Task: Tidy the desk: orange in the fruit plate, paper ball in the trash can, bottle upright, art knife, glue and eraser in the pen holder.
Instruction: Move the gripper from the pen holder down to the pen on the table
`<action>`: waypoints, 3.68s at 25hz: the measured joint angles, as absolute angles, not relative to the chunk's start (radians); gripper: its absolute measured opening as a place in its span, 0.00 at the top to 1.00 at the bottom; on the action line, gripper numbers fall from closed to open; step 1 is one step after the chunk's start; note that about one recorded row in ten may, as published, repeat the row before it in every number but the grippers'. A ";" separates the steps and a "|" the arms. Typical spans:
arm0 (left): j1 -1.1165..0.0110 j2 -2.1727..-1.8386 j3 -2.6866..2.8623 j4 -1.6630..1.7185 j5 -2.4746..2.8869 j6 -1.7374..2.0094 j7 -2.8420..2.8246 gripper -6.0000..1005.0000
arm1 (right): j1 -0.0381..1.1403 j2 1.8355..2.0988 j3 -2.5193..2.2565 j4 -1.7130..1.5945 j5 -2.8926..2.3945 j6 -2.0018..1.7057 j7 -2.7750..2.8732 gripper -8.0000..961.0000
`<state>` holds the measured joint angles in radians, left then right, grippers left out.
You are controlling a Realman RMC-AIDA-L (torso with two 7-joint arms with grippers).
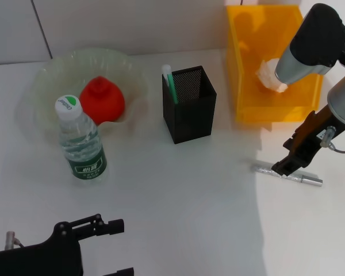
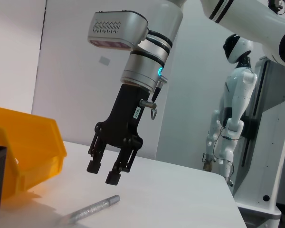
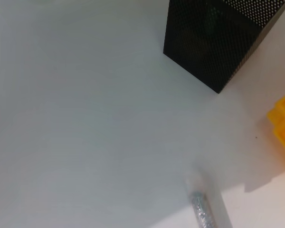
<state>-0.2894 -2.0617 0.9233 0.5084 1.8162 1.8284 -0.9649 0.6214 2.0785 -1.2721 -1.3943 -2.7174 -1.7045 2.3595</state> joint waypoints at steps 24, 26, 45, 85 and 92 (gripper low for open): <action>-0.287 -2.062 0.934 0.508 1.818 1.830 -0.966 0.22 | 0.723 2.077 -1.305 -1.135 -2.736 -1.556 2.253 0.43; -0.287 -2.062 0.934 0.508 1.818 1.830 -0.966 0.22 | 0.725 2.077 -1.305 -1.129 -2.737 -1.554 2.249 0.43; -0.293 -2.062 0.934 0.508 1.818 1.829 -0.971 0.22 | 0.740 2.074 -1.307 -1.057 -2.741 -1.504 2.240 0.61; -0.292 -2.062 0.934 0.508 1.818 1.833 -0.974 0.22 | 0.816 2.077 -1.311 -0.916 -2.767 -1.458 2.227 0.76; -0.292 -2.062 0.934 0.508 1.818 1.836 -0.974 0.22 | 0.823 2.076 -1.310 -0.898 -2.778 -1.458 2.227 0.81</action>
